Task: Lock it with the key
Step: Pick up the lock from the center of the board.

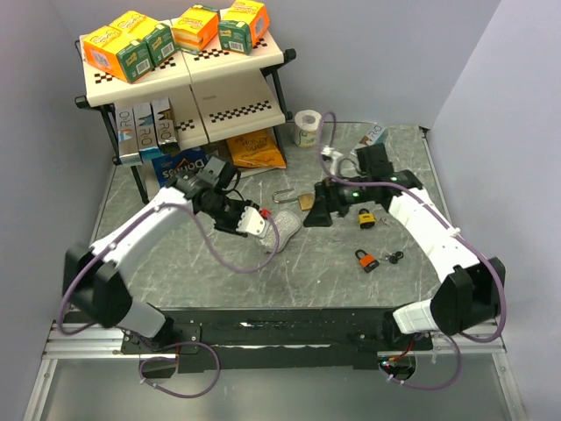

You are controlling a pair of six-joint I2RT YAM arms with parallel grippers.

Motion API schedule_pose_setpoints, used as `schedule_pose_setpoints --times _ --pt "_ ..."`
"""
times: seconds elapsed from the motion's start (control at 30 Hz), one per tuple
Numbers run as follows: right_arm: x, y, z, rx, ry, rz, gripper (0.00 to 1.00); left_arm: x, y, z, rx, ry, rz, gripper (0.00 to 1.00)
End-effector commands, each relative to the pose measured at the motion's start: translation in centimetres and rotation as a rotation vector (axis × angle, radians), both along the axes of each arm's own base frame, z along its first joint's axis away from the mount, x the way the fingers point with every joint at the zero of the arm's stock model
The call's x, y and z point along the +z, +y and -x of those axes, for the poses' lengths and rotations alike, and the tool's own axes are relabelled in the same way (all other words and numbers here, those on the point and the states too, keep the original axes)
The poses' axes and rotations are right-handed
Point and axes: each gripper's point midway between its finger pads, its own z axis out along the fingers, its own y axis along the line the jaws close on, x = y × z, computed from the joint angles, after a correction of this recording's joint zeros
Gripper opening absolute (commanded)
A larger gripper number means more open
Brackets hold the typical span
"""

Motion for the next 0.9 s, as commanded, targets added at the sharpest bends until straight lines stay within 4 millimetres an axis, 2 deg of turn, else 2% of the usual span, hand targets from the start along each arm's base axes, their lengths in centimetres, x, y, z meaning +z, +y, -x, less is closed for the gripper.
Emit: schedule_pose_setpoints --times 0.0,0.13,0.23,0.3,0.43,0.6,0.87 --pt "4.6 4.4 -0.4 0.092 -0.063 -0.138 0.99 3.0 -0.8 1.5 0.013 -0.045 0.047 0.01" --pt "5.3 5.6 -0.2 0.102 0.011 -0.206 0.95 6.2 -2.3 2.2 0.025 -0.105 0.144 0.01" --pt "5.7 6.7 0.8 0.146 0.045 -0.246 0.93 7.2 -3.5 2.9 0.024 -0.109 0.190 0.01" --pt "5.4 7.5 1.4 0.176 0.059 -0.244 0.93 7.2 -4.2 3.6 0.022 -0.099 0.194 0.01" --pt "4.4 8.7 1.5 0.188 0.103 -0.233 0.93 7.4 -4.9 3.6 0.041 -0.132 0.212 0.01" --pt "3.6 9.6 1.3 0.208 0.166 -0.250 0.86 7.8 -5.2 3.8 0.054 -0.143 0.223 0.01" --pt "2.6 10.5 2.5 0.251 0.216 -0.259 0.80 8.2 -6.0 3.6 0.072 -0.158 0.254 0.01"
